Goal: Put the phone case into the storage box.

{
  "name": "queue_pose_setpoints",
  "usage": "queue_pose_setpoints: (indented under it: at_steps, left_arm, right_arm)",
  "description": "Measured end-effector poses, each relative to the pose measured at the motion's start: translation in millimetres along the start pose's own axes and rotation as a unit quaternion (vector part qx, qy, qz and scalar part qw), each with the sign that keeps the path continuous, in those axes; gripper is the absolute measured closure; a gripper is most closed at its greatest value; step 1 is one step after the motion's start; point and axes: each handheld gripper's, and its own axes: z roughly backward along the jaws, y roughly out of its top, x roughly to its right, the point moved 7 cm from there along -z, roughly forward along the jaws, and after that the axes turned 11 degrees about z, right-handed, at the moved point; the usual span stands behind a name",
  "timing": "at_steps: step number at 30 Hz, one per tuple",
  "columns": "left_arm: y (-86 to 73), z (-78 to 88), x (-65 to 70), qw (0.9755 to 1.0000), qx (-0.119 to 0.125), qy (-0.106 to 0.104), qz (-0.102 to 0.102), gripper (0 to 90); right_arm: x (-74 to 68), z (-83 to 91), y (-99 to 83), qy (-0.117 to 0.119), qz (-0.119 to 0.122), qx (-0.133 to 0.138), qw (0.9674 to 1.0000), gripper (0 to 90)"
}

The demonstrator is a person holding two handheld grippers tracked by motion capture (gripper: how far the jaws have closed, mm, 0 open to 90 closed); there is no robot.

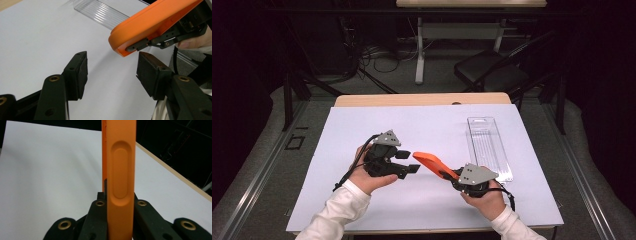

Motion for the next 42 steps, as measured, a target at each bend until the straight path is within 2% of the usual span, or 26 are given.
queue_pose_setpoints:
  at_steps: [8,11,13,19,21,32,35,42]
  left_arm:
    - [2.2,-5.6,-0.8,0.9998,0.003,-0.015,0.015,45.1]
    - [4.4,-6.6,-0.5,0.9997,0.01,-0.016,0.013,47.3]
    - [5.5,-7.0,1.2,0.9996,0.015,-0.023,0.005,50.7]
    - [4.4,-9.9,3.3,0.9997,0.009,-0.023,-0.004,60.5]
    - [4.6,-9.9,3.0,0.9997,0.01,-0.023,-0.005,60.9]
    - [4.9,-9.3,1.9,0.9995,0.016,-0.028,-0.002,69.2]
    - [5.0,-9.0,1.8,0.9992,0.017,-0.036,0.005,70.6]
    - [5.2,-10.3,0.7,0.9989,0.024,-0.039,0.012,71.9]
  right_arm:
    - [-0.9,-1.1,0.1,0.003,-0.007,0.005,1.0,87.5]
    - [-1.6,-1.4,-0.2,0.005,-0.009,0.004,0.9999,87.5]
    - [-2.1,-1.4,0.0,0.007,-0.009,0.004,0.9999,87.5]
    - [-3.2,-1.5,0.7,0.009,-0.011,0.008,0.9999,87.5]
    - [-3.3,-1.6,0.9,0.01,-0.012,0.01,0.9998,87.5]
    - [-4.3,-2.3,0.8,0.014,-0.012,0.011,0.9998,87.5]
    - [-4.4,-2.4,0.8,0.015,-0.012,0.011,0.9998,87.5]
    - [-4.9,-2.8,1.3,0.019,-0.02,0.016,0.9995,87.5]
